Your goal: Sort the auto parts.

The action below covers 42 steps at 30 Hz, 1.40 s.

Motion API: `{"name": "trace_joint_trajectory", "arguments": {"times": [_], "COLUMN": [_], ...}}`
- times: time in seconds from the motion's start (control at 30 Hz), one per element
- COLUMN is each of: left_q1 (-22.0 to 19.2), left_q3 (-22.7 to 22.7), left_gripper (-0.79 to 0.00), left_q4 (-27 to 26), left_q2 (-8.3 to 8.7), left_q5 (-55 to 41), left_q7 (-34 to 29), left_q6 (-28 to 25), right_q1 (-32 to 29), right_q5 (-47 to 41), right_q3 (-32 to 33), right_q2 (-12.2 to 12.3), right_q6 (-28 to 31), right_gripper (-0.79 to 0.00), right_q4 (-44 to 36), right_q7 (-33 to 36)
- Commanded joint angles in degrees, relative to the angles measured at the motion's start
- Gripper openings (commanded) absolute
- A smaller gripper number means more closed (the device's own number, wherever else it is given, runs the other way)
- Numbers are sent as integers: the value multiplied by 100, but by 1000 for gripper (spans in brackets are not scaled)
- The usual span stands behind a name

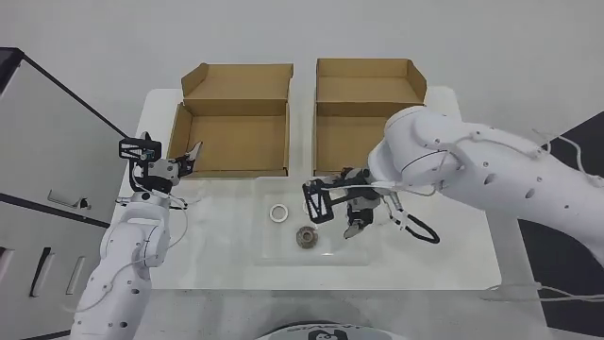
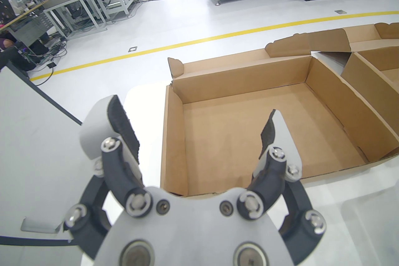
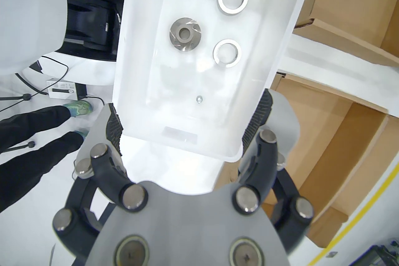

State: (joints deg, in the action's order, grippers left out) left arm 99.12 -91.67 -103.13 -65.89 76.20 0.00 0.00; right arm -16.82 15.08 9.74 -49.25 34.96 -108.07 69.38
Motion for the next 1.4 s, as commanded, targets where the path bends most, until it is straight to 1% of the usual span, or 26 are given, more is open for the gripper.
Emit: {"name": "trace_joint_trajectory", "arguments": {"times": [0.0, 0.2, 0.47, 0.7, 0.93, 1.37], "left_q1": [0, 0, 0, 0, 0, 0], "left_q3": [0, 0, 0, 0, 0, 0], "left_gripper": [0, 0, 0, 0, 0, 0], "left_q4": [0, 0, 0, 0, 0, 0], "left_q2": [0, 0, 0, 0, 0, 0], "left_q5": [0, 0, 0, 0, 0, 0], "left_q7": [0, 0, 0, 0, 0, 0], "left_q6": [0, 0, 0, 0, 0, 0], "right_q1": [-38, -122, -306, -574, -764, -944], "right_q5": [-120, -347, -178, 56, 165, 424], "right_q3": [0, 0, 0, 0, 0, 0], "right_q2": [-88, -337, -552, -631, -665, -770], "right_q6": [-279, -821, -1036, -1047, -1187, -1314], "right_gripper": [0, 0, 0, 0, 0, 0], "right_q4": [-22, 150, 461, 694, 853, 1070], "right_q7": [279, 821, 1036, 1046, 1187, 1314]}}
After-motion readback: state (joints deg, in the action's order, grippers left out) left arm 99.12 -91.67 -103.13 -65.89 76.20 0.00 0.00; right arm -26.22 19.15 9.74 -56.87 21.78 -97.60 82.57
